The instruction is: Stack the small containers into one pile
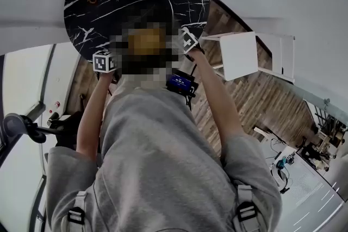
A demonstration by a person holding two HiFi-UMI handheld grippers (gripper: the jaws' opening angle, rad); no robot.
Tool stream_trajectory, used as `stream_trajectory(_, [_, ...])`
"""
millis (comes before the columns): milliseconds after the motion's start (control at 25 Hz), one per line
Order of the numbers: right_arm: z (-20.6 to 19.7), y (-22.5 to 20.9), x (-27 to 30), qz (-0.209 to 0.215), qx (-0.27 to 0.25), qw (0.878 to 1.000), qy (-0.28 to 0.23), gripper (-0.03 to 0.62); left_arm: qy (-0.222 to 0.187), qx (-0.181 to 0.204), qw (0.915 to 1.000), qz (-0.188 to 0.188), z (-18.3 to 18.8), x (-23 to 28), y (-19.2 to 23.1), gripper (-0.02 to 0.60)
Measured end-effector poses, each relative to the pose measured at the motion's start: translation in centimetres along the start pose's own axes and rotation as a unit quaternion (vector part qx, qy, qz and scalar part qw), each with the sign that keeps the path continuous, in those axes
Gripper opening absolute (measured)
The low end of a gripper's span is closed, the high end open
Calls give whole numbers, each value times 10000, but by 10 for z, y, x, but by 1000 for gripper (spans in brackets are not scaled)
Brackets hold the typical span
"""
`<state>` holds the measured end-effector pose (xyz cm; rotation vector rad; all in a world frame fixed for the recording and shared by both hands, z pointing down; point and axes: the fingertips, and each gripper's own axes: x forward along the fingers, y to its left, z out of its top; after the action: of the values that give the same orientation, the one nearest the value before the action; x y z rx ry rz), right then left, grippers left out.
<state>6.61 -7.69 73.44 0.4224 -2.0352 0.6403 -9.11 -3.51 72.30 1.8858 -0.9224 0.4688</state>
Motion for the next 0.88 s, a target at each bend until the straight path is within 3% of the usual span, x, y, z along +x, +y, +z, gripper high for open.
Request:
stream_trajectory(120, [-4, 0, 12, 183, 469, 9987, 120, 150, 63, -431, 9990, -90, -8, 6, 5, 132])
stream_trajectory(160, [-4, 0, 15, 204, 563, 9981, 125, 146, 94, -559, 9983, -137, -10, 8, 5, 103])
stream_trajectory(280, [0, -1, 16, 171, 475, 9987, 105, 142, 136, -894, 9954, -310, -10, 11, -1, 63])
stream_trajectory(400, [14, -11, 7, -116, -162, 9998, -58, 130, 459, -488, 9966, -477, -10, 7, -17, 66])
stream_trajectory(480, [29, -14, 6, -141, -495, 9985, -197, 181, 933, -35, 9930, -719, -23, 6, -31, 61])
stream_trajectory(560, [44, -15, 5, -87, -500, 9983, -300, 224, 1174, 199, 9897, -789, -30, 6, -36, 77])
stream_trajectory(640, [53, -20, 0, -242, -339, 9985, -355, 233, 1050, 171, 9920, -672, -21, 2, -30, 92])
stream_trajectory(760, [43, -29, -9, -588, 121, 9978, -271, 224, 534, 46, 9971, -531, 10, -9, -18, 117])
stream_trajectory(880, [23, -23, -12, -436, 244, 9987, -82, 230, -181, 64, 9989, -428, 52, -14, -9, 97])
